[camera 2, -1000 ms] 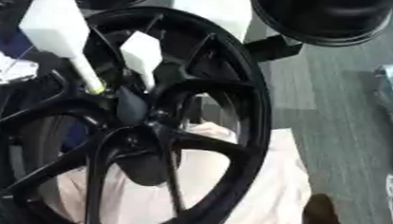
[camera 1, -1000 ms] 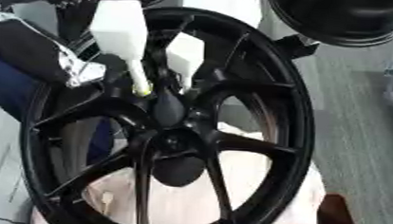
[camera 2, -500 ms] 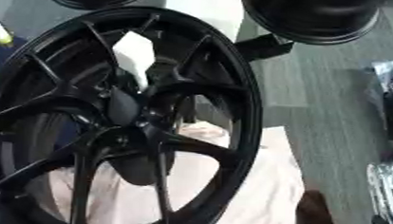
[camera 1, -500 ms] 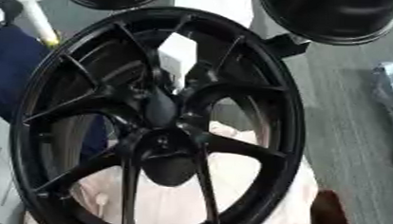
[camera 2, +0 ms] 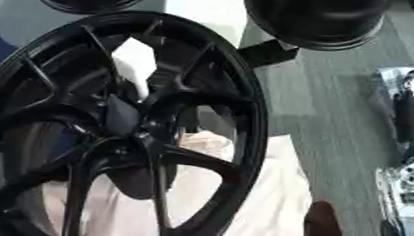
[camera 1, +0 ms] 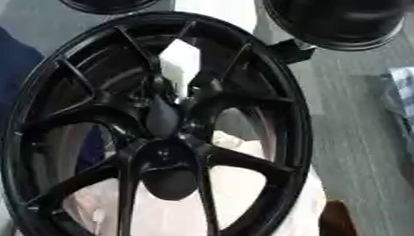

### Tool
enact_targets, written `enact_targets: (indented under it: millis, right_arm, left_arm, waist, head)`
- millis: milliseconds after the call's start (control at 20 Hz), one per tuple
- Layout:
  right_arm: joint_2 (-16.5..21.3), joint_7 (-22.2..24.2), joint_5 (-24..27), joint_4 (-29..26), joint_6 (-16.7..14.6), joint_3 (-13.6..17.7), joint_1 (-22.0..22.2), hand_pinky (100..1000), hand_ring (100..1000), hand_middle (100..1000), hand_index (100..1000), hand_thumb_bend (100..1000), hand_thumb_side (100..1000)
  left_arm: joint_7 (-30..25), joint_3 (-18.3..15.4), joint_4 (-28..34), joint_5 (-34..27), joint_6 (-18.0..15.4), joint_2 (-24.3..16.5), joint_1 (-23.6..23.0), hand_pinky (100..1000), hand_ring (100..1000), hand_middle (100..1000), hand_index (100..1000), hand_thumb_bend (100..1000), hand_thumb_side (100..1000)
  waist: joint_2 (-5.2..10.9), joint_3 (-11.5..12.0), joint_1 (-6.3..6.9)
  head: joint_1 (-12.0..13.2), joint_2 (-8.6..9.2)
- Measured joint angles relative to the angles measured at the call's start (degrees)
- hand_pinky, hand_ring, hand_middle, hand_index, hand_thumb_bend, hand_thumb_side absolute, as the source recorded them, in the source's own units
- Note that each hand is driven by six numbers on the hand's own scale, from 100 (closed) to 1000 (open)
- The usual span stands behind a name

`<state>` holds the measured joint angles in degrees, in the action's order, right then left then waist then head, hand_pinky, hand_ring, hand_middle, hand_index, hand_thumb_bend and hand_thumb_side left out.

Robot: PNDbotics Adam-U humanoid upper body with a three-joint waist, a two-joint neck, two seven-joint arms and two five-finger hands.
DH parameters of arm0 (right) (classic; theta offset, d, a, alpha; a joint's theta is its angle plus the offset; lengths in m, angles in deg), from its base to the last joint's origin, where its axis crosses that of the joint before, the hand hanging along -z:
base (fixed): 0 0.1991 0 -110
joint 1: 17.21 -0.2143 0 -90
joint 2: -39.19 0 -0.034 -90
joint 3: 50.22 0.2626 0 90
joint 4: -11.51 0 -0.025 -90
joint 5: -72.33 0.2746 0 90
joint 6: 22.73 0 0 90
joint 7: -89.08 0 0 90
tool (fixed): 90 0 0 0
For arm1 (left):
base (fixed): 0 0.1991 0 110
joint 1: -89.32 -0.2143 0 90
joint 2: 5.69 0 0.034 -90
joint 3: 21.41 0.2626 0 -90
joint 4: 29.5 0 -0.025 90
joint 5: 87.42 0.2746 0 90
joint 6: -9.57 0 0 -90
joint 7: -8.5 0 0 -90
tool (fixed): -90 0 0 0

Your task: Pull the pin out of the wheel hub.

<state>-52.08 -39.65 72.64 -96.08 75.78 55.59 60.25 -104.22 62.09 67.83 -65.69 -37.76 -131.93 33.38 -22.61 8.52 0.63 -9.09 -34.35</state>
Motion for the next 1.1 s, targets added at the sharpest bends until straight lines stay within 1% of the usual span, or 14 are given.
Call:
enact_targets:
  millis: [200,350,400,500,600,650,900,1050,1100]
  right_arm:
    - [0.0,0.2,0.0,0.0,-0.1,-0.3,-0.1,696,791,566,651,100,529]
    - [0.0,0.4,0.0,0.0,-0.2,-0.3,-0.1,696,791,566,651,100,529]
    - [0.0,0.4,0.0,0.0,-0.2,-0.4,-0.1,695,790,564,650,100,526]
    - [0.0,0.4,0.0,0.0,-0.2,-0.4,-0.1,694,790,563,650,100,525]
    - [0.0,0.4,0.0,0.0,-0.2,-0.4,-0.1,694,790,563,650,100,525]
    - [0.0,0.4,0.0,0.0,-0.2,-0.4,-0.1,694,789,563,650,100,524]
    - [-0.3,0.4,0.1,0.0,-0.2,-0.7,-0.1,694,789,563,649,100,524]
    - [-0.4,0.4,0.1,0.0,-0.2,-0.8,-0.5,693,789,563,649,100,525]
    - [-0.5,0.5,0.2,0.0,-0.2,-0.9,-0.6,693,789,563,649,100,525]
  left_arm:
    - [3.5,-3.4,-1.1,-2.9,-3.2,1.3,-5.7,835,811,809,907,416,828]
    - [6.3,-4.2,-2.3,-5.7,-5.9,1.3,-7.0,835,811,809,907,416,828]
    - [7.2,-4.3,-2.9,-6.6,-6.8,1.3,-7.2,654,646,607,768,100,825]
    - [9.1,-5.2,-3.3,-8.2,-8.5,1.7,-6.9,626,612,571,736,100,807]
    - [11.0,-6.4,-2.6,-9.9,-10.2,2.7,-5.1,614,601,558,726,100,787]
    - [11.9,-6.5,-1.8,-10.8,-11.0,3.2,-4.3,609,599,556,725,100,781]
    - [16.8,-5.2,3.1,-15.6,-14.6,7.6,-1.6,596,592,547,718,100,792]
    - [20.0,-4.7,3.9,-18.8,-16.3,9.6,-1.2,597,592,546,715,100,795]
    - [21.0,-5.0,3.8,-19.8,-17.0,10.5,-0.9,601,593,548,715,100,816]
  waist:
    - [0.00,-0.6,0.17]
    - [0.00,-0.7,0.25]
    - [0.01,-0.7,0.29]
    - [0.23,-0.7,0.28]
    - [0.39,-0.7,0.29]
    - [0.39,-0.7,0.30]
    - [0.42,-1.1,0.08]
    - [0.42,-1.3,-0.14]
    - [0.42,-1.4,-0.27]
  head:
    - [0.5,0.19]
    - [0.8,0.20]
    - [0.8,0.21]
    - [0.8,0.33]
    - [0.7,0.73]
    - [0.7,0.79]
    - [1.0,1.33]
    - [1.3,1.75]
    - [1.4,1.78]
